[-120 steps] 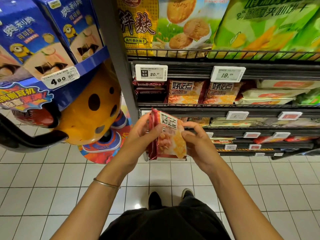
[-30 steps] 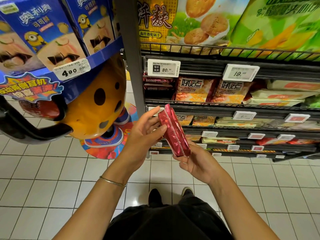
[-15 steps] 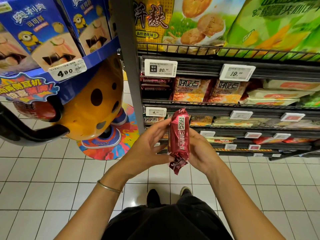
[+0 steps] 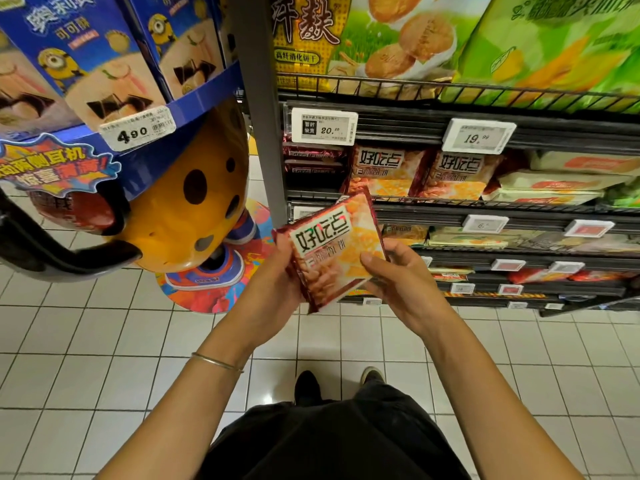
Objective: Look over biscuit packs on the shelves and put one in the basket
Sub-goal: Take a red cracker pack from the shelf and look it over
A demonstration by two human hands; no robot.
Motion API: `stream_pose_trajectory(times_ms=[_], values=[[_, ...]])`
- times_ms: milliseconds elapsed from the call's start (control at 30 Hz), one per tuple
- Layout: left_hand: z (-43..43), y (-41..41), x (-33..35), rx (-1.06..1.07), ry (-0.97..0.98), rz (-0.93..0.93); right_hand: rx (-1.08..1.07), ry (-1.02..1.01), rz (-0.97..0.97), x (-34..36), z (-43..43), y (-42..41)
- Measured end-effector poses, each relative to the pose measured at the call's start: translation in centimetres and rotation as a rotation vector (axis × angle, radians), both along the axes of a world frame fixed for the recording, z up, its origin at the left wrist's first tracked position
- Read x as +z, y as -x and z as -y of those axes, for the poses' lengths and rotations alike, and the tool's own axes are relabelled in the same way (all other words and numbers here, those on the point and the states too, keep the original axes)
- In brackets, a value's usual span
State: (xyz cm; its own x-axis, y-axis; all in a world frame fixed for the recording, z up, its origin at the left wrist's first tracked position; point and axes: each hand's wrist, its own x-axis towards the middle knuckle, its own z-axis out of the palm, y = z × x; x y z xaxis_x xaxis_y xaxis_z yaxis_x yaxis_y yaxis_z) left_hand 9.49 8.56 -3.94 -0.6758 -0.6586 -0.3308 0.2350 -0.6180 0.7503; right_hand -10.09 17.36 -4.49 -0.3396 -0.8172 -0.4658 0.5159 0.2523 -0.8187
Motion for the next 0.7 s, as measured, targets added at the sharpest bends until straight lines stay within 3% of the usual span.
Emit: stream_pose_trajectory(times_ms=[167, 333, 700], values=[[0.2, -0.1, -0.2, 0.134, -0.17, -0.012, 0.085, 0.023, -0.173, 2.2, 0.1, -0.3], [0.2, -0.4, -0.9, 0.104, -0.281, 0.01, 0.133, 0.042, -0.457, 3.0, 0.4, -0.2], [0.5, -1.2, -0.8, -0.005, -0.473, -0.016, 0.077, 0.027, -0.323, 3.0, 0.8, 0.0]])
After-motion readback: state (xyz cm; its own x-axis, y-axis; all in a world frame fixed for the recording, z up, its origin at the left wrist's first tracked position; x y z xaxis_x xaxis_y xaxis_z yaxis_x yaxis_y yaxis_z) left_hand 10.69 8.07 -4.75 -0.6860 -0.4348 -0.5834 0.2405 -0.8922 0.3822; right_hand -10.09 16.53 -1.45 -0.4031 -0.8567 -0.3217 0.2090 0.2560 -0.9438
